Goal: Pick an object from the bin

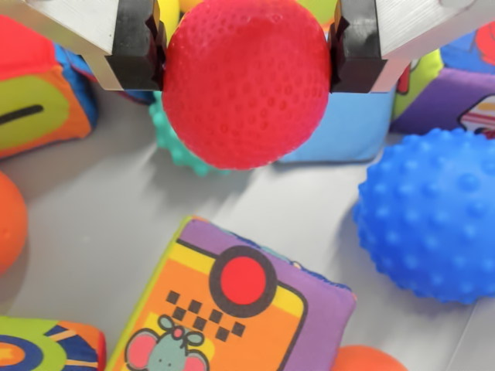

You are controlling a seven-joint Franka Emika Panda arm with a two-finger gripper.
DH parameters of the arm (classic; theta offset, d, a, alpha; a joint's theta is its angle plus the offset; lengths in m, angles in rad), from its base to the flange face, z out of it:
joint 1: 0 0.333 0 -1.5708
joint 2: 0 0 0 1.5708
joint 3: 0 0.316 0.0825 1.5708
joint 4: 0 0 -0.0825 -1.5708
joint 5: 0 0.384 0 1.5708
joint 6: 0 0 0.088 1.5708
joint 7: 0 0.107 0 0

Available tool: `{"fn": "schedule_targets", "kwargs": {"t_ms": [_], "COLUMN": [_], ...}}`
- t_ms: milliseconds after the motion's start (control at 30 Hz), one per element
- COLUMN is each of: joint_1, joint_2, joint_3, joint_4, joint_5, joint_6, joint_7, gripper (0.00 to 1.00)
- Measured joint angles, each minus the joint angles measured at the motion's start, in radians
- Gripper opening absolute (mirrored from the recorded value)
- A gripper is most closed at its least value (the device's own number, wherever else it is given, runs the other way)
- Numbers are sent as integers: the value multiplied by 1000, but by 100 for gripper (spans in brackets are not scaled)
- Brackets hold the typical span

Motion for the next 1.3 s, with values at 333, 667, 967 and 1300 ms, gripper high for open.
{"fn": "schedule_targets", "kwargs": {"t_ms": [333, 667, 967, 1300], "joint_1": [0, 0, 0, 0], "joint_2": [-80, -145, -182, -204], "joint_3": [-1, -1, -1, -1], "joint_4": [9, 32, 55, 72], "joint_5": [-14, -23, -28, -30], "joint_6": [-99, -196, -262, -305], "joint_7": [11, 19, 23, 26], "gripper": [0, 0, 0, 0]}}
